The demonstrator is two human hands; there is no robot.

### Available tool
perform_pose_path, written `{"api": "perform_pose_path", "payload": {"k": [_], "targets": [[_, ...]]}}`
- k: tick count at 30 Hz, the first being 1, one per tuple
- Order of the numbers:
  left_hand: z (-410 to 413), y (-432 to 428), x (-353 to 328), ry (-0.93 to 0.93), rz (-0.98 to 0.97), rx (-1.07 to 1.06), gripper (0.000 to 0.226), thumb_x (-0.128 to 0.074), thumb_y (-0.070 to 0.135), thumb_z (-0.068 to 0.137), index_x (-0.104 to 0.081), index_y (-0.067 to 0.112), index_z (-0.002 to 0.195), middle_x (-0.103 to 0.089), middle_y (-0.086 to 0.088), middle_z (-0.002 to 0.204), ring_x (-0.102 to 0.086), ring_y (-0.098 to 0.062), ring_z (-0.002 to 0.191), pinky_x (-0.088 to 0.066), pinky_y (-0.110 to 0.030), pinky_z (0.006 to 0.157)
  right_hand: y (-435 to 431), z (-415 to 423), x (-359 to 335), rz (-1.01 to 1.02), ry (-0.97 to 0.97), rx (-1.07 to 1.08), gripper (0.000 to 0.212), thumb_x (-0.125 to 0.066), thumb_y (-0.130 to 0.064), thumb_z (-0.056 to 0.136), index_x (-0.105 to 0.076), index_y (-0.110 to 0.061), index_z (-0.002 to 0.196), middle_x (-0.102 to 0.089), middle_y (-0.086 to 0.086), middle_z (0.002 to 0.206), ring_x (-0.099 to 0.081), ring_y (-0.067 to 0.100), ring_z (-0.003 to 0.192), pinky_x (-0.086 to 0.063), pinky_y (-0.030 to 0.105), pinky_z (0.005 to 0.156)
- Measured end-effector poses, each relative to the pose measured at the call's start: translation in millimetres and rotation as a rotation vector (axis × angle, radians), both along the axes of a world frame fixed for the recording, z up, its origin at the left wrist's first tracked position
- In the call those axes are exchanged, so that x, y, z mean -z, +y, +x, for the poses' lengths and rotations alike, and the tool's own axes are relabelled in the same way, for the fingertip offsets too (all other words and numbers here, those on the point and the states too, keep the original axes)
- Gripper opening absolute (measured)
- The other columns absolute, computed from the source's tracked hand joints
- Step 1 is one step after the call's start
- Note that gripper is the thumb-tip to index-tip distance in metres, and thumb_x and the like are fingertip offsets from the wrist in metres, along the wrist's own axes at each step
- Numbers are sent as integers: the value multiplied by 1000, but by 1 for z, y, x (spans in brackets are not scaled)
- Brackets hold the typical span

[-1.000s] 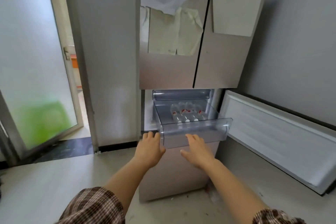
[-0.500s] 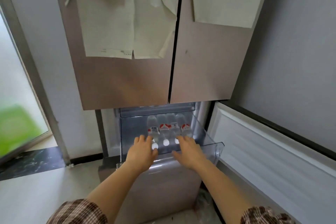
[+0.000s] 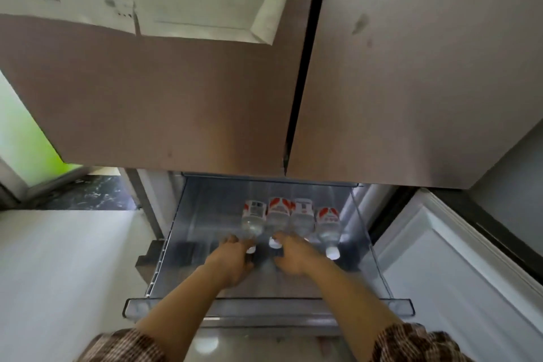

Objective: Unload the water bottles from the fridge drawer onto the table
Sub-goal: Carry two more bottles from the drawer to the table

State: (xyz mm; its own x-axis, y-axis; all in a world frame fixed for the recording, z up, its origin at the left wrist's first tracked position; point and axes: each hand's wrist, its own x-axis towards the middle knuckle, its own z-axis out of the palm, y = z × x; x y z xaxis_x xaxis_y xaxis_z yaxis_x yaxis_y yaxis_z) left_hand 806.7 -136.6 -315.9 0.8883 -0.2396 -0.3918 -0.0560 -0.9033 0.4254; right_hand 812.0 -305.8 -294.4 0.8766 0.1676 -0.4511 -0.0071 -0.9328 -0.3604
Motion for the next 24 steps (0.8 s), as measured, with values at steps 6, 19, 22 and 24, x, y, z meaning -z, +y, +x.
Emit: {"api": "perform_pose_path", "payload": {"k": [6, 19, 22, 24], "targets": [[19, -4, 25, 55, -34, -9, 49, -53, 46, 88, -40, 40, 136, -49, -5, 139, -49, -27, 123, -41, -43, 105, 2, 25, 28, 54, 14, -20, 53, -58, -21, 93, -39, -20, 142, -46, 13, 143, -49, 34, 127, -42, 39, 103], [22, -8, 20, -63, -6, -27, 34, -63, 33, 87, -54, 25, 119, -56, -8, 125, -58, -27, 110, -47, -37, 98, -3, 23, 36, 179, 76, 25, 43, -62, -9, 85, -54, -26, 123, -59, 3, 123, -58, 21, 106, -49, 29, 84], [11, 0, 2, -157, 43, -37, 32, -59, 33, 89, -48, 26, 118, -53, -9, 120, -58, -31, 105, -49, -41, 94, -5, 12, 27, 171, 57, -7, 43, -63, -11, 86, -54, -25, 125, -56, 3, 126, -56, 21, 111, -46, 26, 88], [1, 5, -13, -254, 76, -47, 28, -50, 36, 94, -44, 26, 119, -55, -10, 115, -59, -31, 99, -51, -41, 86, -4, 5, 18, 193, 6, -22, 38, -64, -13, 86, -56, -25, 121, -57, 2, 124, -56, 20, 109, -45, 26, 85]]}}
